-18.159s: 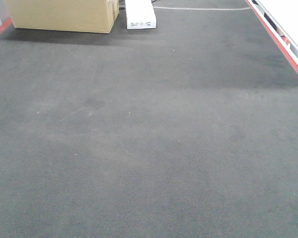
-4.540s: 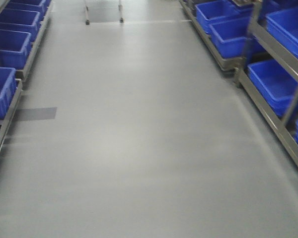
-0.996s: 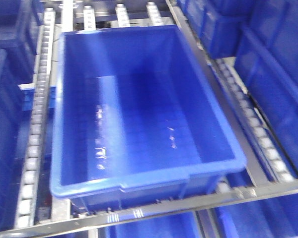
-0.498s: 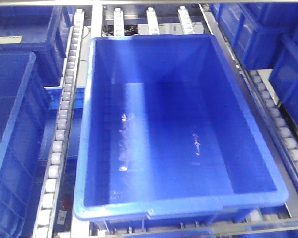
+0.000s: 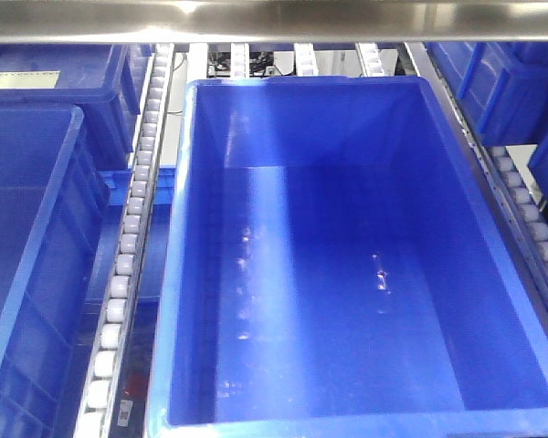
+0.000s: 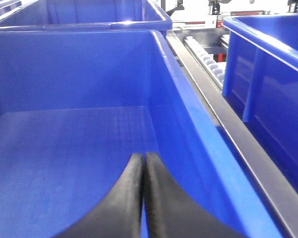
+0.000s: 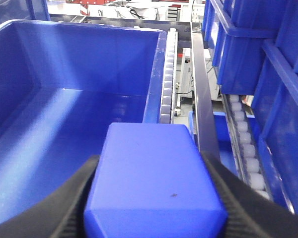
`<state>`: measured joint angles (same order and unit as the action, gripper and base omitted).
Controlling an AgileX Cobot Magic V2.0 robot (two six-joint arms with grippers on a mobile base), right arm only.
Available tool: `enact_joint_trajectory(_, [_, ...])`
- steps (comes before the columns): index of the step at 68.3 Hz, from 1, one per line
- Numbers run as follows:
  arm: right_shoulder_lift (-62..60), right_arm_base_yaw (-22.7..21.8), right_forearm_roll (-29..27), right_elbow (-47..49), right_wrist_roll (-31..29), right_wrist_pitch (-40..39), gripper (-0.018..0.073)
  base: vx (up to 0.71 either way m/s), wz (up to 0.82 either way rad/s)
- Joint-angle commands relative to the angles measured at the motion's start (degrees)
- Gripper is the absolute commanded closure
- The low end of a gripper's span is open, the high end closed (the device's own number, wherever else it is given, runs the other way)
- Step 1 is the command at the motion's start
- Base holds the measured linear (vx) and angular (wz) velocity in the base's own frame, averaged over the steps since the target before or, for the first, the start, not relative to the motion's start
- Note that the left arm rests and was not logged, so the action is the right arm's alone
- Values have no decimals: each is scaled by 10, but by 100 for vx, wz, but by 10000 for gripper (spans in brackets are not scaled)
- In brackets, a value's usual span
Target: Pour parts from conveyor to right shelf
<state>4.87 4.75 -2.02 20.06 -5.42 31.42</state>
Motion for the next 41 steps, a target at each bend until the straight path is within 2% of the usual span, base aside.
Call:
enact_joint_trajectory(1, [10,-3,0,16,0,-47,562,5,5])
enact_joint_trajectory(41, [10,-3,0,16,0,-48,562,1,2])
